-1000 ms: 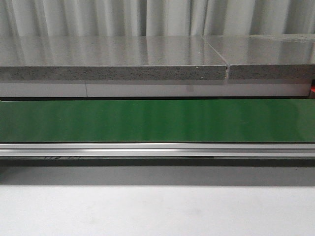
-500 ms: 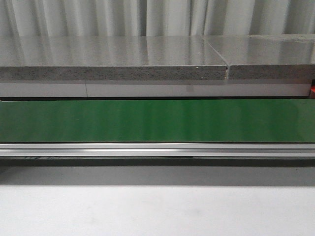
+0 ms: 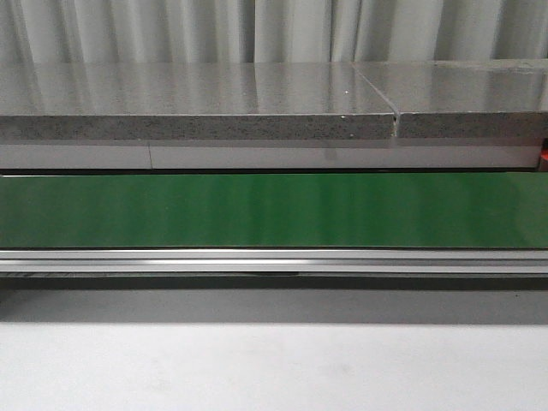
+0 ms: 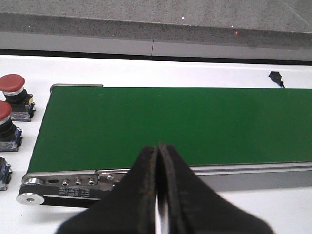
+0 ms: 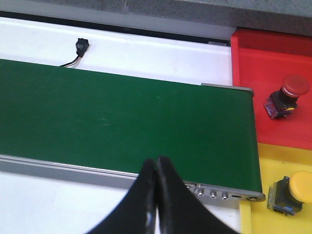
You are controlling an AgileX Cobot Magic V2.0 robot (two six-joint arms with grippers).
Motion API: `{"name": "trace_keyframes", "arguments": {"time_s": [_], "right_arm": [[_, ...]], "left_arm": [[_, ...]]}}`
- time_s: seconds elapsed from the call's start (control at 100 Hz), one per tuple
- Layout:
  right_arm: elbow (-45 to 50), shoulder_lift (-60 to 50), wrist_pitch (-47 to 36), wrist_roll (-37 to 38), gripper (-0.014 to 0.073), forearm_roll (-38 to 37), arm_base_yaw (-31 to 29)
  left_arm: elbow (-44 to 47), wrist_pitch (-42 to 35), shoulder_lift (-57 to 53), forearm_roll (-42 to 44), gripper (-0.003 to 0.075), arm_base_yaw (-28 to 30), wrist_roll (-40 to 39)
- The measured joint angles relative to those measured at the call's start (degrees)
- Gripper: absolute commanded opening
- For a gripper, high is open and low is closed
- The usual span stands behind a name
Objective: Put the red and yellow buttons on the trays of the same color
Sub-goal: 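Raise the right gripper back above the belt end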
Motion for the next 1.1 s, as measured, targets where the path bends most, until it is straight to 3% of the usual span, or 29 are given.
{"name": "trace_keyframes", "arguments": {"time_s": [0.4,0.5,0.67,0.74,0.96,1.1], "right_arm": [[0.03,0.0,0.0,0.0,-0.0068,0.0,0.0],[0.03,0.0,0.0,0.0,-0.0068,0.0,0.0],[0.03,0.0,0.0,0.0,-0.0068,0.0,0.0],[0.03,0.0,0.0,0.0,-0.0068,0.0,0.0],[0.03,0.0,0.0,0.0,-0.0068,0.0,0.0],[0.03,0.0,0.0,0.0,-0.0068,0.0,0.0]], "left_arm": [[0.32,-0.5,0.0,0.0,-0.0002,0.0,0.0],[0.47,-0.5,0.0,0.0,0.0113,0.0,0.0],[0.47,-0.63,0.0,0.0,0.0522,0.0,0.0],[0.47,-0.63,0.0,0.0,0.0627,0.0,0.0],[0.47,-0.63,0.0,0.1,0.064,0.0,-0.41],[-1.68,0.43,2.68,3.26,0.064,1.2,-7.13]]}}
